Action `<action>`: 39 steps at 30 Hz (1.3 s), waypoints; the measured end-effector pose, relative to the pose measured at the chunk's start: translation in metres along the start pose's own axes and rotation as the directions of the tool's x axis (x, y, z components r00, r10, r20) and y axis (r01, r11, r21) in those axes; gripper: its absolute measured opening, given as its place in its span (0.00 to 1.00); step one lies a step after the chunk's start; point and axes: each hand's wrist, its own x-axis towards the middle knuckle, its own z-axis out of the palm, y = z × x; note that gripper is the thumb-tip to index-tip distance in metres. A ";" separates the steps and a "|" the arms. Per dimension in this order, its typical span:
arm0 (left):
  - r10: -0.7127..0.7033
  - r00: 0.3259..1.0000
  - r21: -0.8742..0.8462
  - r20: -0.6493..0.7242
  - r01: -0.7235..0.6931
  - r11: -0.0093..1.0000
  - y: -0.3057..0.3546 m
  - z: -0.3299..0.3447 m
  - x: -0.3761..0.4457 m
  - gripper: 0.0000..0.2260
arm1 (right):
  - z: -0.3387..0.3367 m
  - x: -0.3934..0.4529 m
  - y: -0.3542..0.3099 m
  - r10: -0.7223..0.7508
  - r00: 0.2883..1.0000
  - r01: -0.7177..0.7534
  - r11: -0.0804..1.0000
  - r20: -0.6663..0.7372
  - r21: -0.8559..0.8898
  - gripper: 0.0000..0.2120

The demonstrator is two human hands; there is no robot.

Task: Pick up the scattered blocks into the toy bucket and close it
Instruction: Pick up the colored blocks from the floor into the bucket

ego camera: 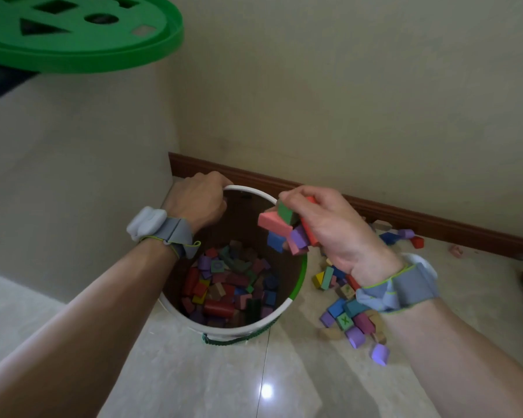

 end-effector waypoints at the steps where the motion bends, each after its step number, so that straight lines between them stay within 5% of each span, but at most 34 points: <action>1: 0.000 1.000 -0.001 0.000 0.000 1.000 0.000 0.000 0.000 0.15 | 0.004 -0.002 0.000 -0.054 0.998 0.051 0.990 -0.017 -0.130 0.10; 4: 0.008 1.000 0.005 -0.005 -0.008 1.000 0.000 -0.001 0.000 0.14 | 0.012 -0.007 0.001 -0.189 0.981 0.185 0.887 0.032 -0.423 0.08; 9: 0.014 1.000 -0.009 -0.003 -0.014 1.000 0.001 -0.002 0.000 0.14 | 0.021 -0.010 0.006 -0.227 0.964 0.266 0.836 0.139 -0.480 0.08; 20: 0.016 1.000 -0.021 0.000 -0.016 1.000 0.006 -0.006 -0.004 0.14 | 0.039 0.004 0.018 -0.173 0.985 0.161 0.954 -0.025 -0.253 0.03; 24: 0.007 1.000 -0.035 0.005 -0.007 0.999 0.007 -0.008 -0.006 0.14 | 0.038 0.005 0.014 -0.126 0.992 0.122 0.926 0.012 -0.356 0.06; 31: -0.022 1.000 -0.056 0.021 0.023 0.998 0.008 -0.006 -0.013 0.16 | 0.014 -0.004 0.007 -0.033 0.993 0.058 0.974 0.117 -0.221 0.09; 35: -0.042 0.998 -0.021 0.045 0.043 0.999 0.004 -0.008 -0.013 0.16 | -0.006 -0.002 0.014 -0.196 0.977 0.194 0.981 -0.082 -0.032 0.06; 39: -0.016 0.998 -0.022 0.055 0.017 1.000 0.012 -0.010 -0.020 0.15 | -0.033 -0.001 0.062 -0.277 0.881 0.189 0.950 -0.385 -0.250 0.05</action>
